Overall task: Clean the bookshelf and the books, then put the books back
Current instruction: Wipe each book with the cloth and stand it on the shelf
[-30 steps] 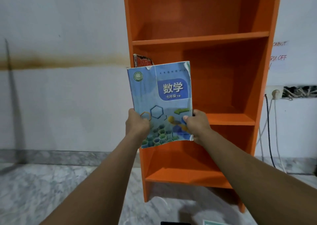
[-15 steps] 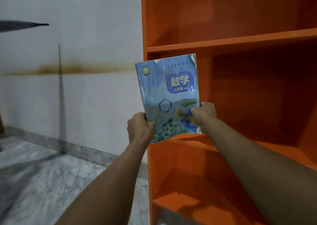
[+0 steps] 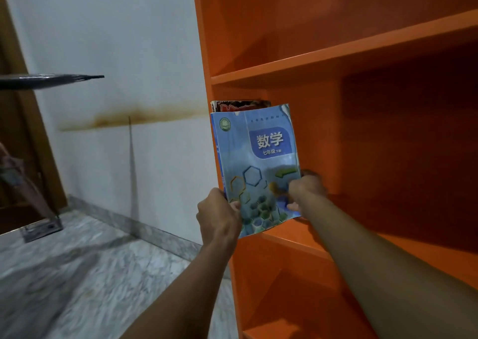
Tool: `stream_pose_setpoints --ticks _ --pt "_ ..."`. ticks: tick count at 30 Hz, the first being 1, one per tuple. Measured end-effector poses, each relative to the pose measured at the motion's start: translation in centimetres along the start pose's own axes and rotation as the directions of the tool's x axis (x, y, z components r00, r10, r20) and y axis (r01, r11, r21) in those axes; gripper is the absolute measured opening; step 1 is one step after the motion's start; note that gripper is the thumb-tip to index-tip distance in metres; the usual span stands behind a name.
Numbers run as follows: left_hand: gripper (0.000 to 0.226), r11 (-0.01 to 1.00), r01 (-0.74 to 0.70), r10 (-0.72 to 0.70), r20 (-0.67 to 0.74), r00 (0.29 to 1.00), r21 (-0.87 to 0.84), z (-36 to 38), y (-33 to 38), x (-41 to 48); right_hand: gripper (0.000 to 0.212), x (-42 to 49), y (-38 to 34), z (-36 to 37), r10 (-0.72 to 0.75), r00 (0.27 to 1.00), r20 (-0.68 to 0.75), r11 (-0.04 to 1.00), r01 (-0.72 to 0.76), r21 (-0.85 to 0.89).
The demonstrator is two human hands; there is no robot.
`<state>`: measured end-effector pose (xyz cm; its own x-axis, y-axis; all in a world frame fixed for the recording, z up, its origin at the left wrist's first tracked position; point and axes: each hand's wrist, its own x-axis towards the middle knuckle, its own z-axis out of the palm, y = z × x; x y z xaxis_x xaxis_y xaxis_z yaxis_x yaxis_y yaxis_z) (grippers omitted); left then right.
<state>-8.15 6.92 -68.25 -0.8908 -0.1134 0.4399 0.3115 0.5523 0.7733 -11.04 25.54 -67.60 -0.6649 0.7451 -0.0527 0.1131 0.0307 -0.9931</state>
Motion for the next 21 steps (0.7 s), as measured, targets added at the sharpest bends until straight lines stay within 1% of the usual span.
stream_pose_setpoints --ticks 3,6,9,12,15,18,21 --pt "0.021 0.999 -0.027 0.026 -0.004 1.000 -0.036 0.5 0.1 0.1 0.037 1.0 -0.3 0.9 0.025 0.997 0.073 0.996 -0.032 0.088" --pt "0.023 0.998 -0.042 0.042 -0.008 0.999 -0.046 1.1 0.2 0.4 0.046 1.7 -0.6 1.8 0.058 0.987 0.150 0.989 -0.077 0.123" --pt "0.020 0.998 -0.050 0.049 -0.019 0.999 -0.046 1.6 0.3 0.6 0.058 2.9 -0.3 2.7 0.030 0.988 0.154 0.992 -0.048 0.114" --pt "0.017 0.998 -0.047 0.045 -0.043 0.998 -0.036 1.9 0.4 0.9 0.062 0.9 -0.6 2.7 0.000 0.979 0.206 0.988 -0.031 0.151" --pt "0.018 0.999 -0.050 0.049 -0.067 0.997 -0.013 2.1 0.2 1.1 0.056 -3.0 -0.9 2.0 -0.039 0.958 0.283 0.978 -0.022 0.207" --pt "0.020 0.998 -0.067 0.067 -0.084 0.994 0.014 2.0 0.1 1.2 0.055 -3.8 -0.4 2.2 -0.102 0.932 0.348 0.973 0.021 0.229" --pt "0.021 0.998 -0.059 0.062 -0.084 0.995 0.039 1.6 -0.1 1.7 0.065 -4.1 -0.2 2.8 -0.137 0.918 0.372 0.974 0.058 0.217"
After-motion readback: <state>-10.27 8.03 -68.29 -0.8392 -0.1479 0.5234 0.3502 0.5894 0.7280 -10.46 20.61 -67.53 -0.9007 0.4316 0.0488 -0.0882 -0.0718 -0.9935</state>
